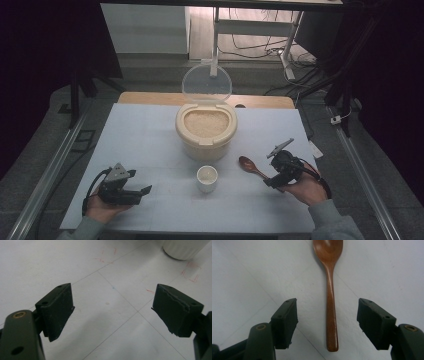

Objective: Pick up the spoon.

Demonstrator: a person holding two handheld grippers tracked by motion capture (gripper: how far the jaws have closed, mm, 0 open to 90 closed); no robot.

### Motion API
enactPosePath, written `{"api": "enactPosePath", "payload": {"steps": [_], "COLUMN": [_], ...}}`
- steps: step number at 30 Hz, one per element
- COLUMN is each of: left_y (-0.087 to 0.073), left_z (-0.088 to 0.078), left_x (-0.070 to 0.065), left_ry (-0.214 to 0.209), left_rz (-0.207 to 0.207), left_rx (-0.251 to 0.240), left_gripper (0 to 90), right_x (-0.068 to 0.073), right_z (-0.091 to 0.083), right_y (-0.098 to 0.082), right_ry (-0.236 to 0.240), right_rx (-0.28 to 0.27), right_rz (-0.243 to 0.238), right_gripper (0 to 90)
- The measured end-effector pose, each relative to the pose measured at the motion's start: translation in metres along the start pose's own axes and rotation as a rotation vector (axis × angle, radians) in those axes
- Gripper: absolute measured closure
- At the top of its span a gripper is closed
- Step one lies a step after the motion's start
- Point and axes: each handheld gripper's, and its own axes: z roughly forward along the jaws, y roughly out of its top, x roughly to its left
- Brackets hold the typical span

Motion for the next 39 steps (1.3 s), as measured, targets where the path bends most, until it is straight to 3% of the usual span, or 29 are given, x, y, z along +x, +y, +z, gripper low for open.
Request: {"api": "enactPosePath", "payload": {"steps": [20,29,39], "left_y": [-0.001,-0.001,-0.002], "left_z": [0.001,0.001,0.001], "left_x": [0.0,0.001,0.001], "left_ry": [0.002,0.001,0.005], "left_rz": [0.0,-0.001,-0.004], "left_rx": [0.008,0.009,0.01], "left_gripper": [16.3,16.3,16.2], "right_x": [-0.01,-0.011,-0.014], "right_z": [0.029,0.033,0.036], "right_y": [-0.01,-0.009,-0.008], "right_ry": [0.002,0.005,0.053], "right_rx": [0.139,0.169,0.176], "right_rz": [0.014,0.003,0.003], "right_gripper": [50.8,63.7,76.8]}}
